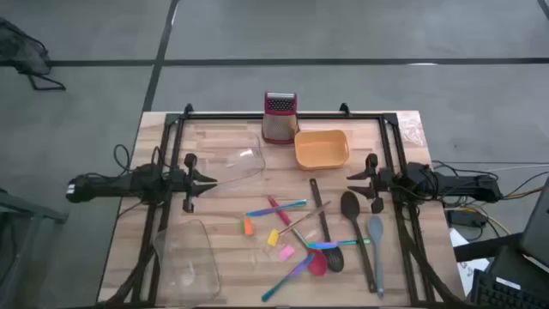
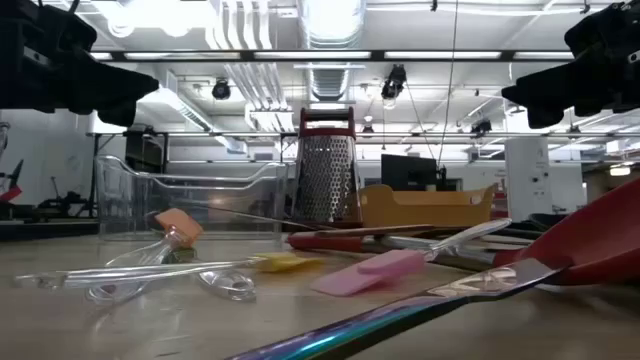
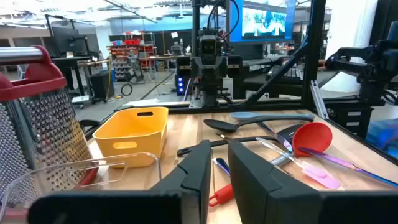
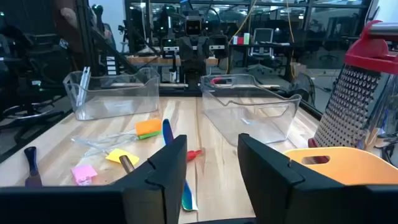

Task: Pick & Place Kitchen Items

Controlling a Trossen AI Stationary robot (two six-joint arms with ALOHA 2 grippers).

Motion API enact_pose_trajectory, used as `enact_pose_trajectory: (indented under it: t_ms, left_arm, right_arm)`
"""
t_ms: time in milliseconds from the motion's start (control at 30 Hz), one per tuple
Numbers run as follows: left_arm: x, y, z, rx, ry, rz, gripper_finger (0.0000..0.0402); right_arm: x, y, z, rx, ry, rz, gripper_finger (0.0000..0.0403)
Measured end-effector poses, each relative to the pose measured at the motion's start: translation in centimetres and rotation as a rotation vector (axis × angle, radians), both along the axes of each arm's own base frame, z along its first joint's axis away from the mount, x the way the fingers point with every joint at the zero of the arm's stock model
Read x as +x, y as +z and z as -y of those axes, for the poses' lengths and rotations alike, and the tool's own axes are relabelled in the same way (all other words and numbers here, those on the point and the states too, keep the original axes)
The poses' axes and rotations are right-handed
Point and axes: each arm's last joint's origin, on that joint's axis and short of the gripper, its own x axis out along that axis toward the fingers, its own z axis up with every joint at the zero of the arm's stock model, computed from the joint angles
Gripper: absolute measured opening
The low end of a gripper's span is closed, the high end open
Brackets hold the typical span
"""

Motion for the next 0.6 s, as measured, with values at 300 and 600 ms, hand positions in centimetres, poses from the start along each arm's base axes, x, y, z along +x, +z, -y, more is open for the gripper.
enact_pose_trajectory:
  t_ms: [300,600]
  left_arm:
    - [0.0,0.01,0.0,0.0,0.0,0.001,0.0062]
    - [0.0,0.01,0.0,0.0,0.001,0.001,0.0062]
  right_arm:
    - [0.0,0.01,0.0,0.0,0.0,0.0,0.0116]
    - [0.0,-0.01,0.0,0.0,0.0,0.0,0.0093]
